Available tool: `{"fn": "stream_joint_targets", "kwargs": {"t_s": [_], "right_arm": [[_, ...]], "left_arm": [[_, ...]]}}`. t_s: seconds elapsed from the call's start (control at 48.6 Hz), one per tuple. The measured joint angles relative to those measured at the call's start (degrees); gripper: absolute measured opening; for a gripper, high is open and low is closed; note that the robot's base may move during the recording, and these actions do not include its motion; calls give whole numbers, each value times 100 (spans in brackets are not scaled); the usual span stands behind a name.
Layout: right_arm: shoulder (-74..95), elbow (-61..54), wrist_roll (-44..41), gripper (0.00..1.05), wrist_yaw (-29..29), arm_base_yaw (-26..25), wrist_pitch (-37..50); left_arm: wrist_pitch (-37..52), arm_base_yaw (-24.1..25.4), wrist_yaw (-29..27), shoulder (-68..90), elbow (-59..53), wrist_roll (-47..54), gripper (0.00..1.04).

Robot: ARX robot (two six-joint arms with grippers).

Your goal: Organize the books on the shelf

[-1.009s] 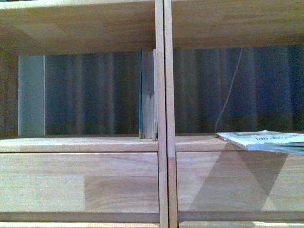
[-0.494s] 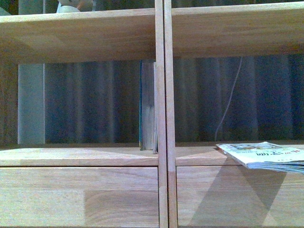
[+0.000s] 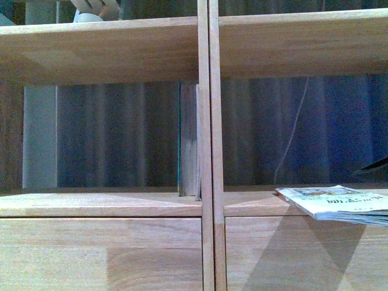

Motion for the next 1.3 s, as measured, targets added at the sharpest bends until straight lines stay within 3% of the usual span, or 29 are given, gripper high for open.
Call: {"fn": "stream_joint_targets", "kwargs": {"t_s": [0.268, 0.679, 0.844, 1.194, 1.297], "right_arm": [[1320, 892, 973, 98, 105, -315, 136], [2767, 2033, 2839, 98, 752, -621, 374], [2916, 2157, 3762, 70, 1270, -822, 343], [2857, 2223, 4299, 9, 1246, -586, 398], [2857, 2221, 4301, 7, 1239, -498, 511]], "left_arm": [[0, 0, 0, -2, 0, 0, 97], [0, 0, 0, -2, 0, 0, 97], [0, 0, 0, -2, 0, 0, 97], [0, 0, 0, -2, 0, 0, 97], [0, 0, 0, -2, 0, 0, 97]]}}
